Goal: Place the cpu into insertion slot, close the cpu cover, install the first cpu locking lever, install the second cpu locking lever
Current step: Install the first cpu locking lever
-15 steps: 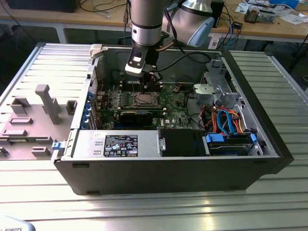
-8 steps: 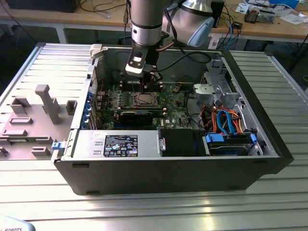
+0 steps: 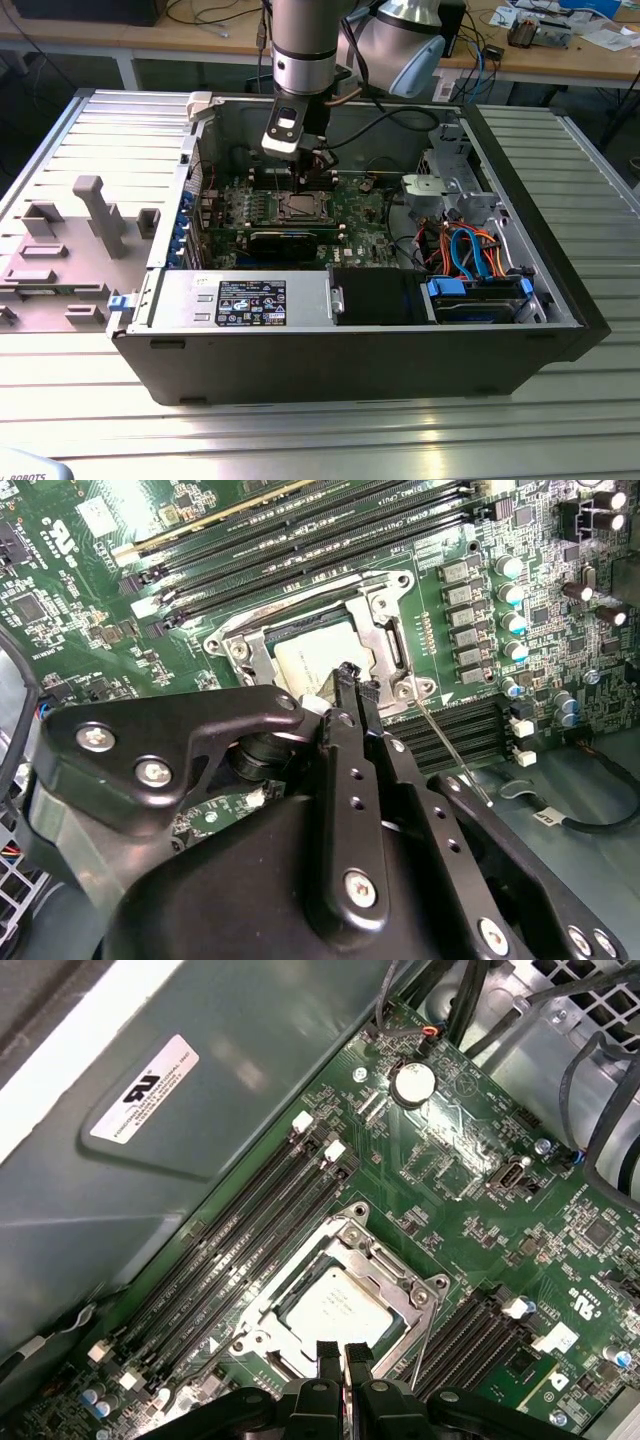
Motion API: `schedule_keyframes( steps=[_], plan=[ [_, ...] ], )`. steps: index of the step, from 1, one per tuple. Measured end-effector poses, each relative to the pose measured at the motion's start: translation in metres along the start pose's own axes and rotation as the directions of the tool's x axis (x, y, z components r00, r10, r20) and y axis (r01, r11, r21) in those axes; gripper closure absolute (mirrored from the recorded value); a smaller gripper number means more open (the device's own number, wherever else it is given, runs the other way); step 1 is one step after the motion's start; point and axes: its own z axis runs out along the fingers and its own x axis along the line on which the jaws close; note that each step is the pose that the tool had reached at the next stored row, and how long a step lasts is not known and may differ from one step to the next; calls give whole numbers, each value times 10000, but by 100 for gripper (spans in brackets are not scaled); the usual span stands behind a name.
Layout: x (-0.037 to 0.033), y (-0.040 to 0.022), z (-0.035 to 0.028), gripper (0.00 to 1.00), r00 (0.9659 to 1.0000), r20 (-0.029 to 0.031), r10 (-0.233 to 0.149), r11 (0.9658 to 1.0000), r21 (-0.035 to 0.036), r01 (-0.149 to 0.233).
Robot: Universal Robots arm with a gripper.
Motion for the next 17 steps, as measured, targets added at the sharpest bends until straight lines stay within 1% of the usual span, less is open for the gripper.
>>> schedule_keyframes(
  steps=[17],
  plan=[
    [0,0,0,84,9994,0,-342,9994,-1,342]
  ],
)
